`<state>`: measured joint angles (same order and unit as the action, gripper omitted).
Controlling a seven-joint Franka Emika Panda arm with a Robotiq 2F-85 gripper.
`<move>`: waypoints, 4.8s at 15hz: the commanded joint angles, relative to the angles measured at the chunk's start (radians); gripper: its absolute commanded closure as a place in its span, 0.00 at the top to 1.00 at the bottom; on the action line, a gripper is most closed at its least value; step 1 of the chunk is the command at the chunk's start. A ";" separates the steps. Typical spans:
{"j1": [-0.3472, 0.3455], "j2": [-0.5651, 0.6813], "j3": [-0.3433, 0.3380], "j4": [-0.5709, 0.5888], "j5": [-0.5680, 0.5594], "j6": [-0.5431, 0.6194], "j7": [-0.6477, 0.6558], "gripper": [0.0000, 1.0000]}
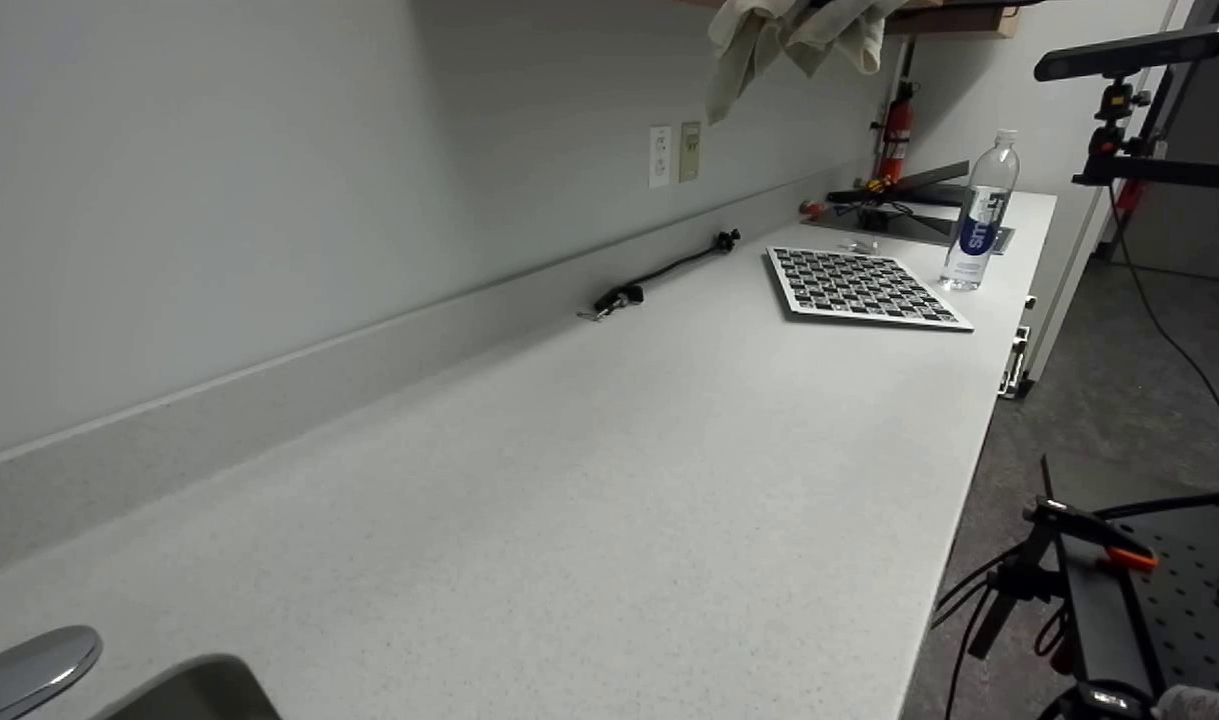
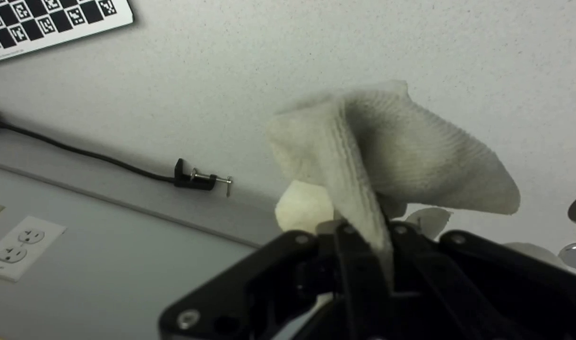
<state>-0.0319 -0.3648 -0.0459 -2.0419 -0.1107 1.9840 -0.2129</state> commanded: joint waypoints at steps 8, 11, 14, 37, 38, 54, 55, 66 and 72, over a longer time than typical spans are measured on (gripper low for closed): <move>0.000 -0.083 0.005 0.054 -0.009 0.116 0.055 0.02; -0.013 -0.069 0.024 0.054 -0.024 0.237 0.137 0.02; -0.031 -0.051 0.046 0.046 -0.053 0.365 0.242 0.02; -0.187 -0.078 0.220 0.001 -0.366 0.382 0.771 0.02; -0.190 -0.078 0.222 -0.001 -0.377 0.393 0.781 0.02; 0.011 0.000 0.001 0.031 0.084 0.474 0.324 0.02; 0.018 -0.001 -0.007 0.033 0.108 0.473 0.291 0.02; 0.009 -0.026 0.005 0.085 0.129 0.504 0.215 0.02; 0.000 -0.031 0.029 0.131 0.114 0.548 0.232 0.02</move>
<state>-0.0227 -0.4695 -0.0276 -2.0014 0.0201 2.4026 0.0057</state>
